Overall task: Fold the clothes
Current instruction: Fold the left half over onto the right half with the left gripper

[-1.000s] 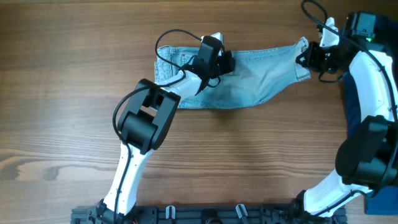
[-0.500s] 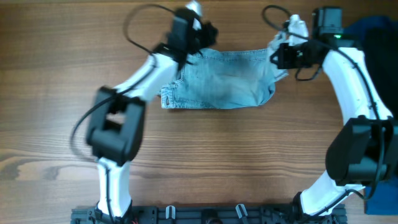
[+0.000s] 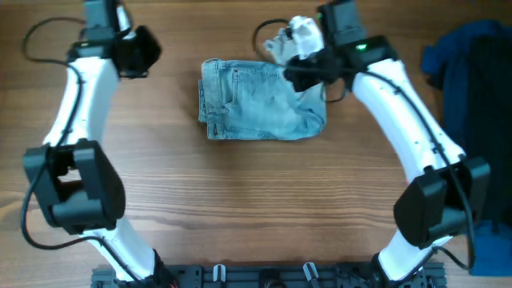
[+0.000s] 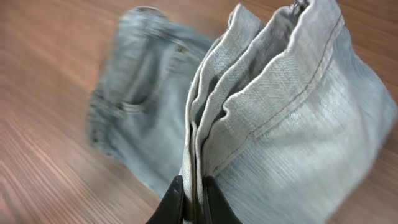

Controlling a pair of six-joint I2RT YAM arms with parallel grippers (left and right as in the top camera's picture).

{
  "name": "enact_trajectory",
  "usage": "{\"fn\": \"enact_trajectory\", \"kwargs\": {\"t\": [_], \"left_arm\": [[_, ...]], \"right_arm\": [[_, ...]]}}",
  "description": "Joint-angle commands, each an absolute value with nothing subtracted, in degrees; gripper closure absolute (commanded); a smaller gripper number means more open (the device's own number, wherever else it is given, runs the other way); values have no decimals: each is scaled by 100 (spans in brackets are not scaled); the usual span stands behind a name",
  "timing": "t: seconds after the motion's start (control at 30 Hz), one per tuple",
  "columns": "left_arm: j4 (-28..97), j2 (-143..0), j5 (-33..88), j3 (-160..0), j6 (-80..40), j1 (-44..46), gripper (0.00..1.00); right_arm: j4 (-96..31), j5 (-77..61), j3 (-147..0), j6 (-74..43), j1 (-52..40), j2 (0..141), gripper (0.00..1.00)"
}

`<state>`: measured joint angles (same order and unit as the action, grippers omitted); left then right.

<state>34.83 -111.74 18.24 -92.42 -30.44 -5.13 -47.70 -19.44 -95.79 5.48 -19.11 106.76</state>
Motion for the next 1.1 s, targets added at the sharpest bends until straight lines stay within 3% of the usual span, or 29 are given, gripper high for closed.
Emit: {"fn": "enact_trajectory", "kwargs": {"t": [0.0, 0.17, 0.73, 1.07], "left_arm": [[3953, -11078, 1798, -9240, -2613, -910, 96], [4390, -11078, 1227, -9214, -2543, -961, 96], [4831, -11080, 1033, -8888, -2268, -950, 96], [4797, -11080, 1035, -8796, -2270, -950, 96]], "right_arm": [[-4359, -1752, -9686, 152, -2517, 10777, 96], [-3924, -1750, -9686, -301, -2897, 11056, 96], [-2493, -2189, -9686, -1378, -3470, 11826, 96], [-2611, -2056, -9673, -1363, -3564, 11952, 96]]}}
